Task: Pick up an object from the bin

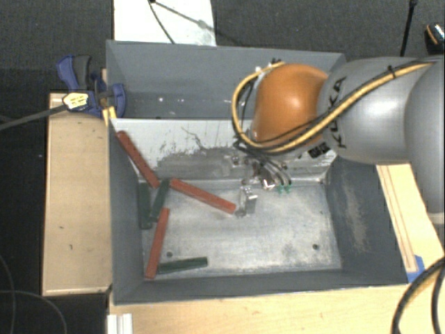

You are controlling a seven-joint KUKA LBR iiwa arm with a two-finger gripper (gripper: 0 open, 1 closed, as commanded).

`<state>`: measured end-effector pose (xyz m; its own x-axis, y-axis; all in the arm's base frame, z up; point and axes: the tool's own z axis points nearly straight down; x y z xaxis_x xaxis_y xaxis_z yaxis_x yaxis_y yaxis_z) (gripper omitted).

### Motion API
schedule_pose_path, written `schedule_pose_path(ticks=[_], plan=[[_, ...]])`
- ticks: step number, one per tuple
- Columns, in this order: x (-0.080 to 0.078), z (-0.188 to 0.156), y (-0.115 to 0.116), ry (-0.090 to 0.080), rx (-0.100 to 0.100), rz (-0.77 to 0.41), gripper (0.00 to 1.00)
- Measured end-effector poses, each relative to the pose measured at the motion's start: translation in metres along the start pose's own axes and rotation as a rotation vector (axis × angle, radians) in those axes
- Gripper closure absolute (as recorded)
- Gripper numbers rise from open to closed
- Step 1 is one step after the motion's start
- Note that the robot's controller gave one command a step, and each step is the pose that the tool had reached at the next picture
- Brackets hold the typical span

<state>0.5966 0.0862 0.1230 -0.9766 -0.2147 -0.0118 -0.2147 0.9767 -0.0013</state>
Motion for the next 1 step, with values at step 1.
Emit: schedule_pose_path(ticks=[1], plan=[[0.0088,0.0551,0.016,0.014,-0.003,0.056,0.0]])
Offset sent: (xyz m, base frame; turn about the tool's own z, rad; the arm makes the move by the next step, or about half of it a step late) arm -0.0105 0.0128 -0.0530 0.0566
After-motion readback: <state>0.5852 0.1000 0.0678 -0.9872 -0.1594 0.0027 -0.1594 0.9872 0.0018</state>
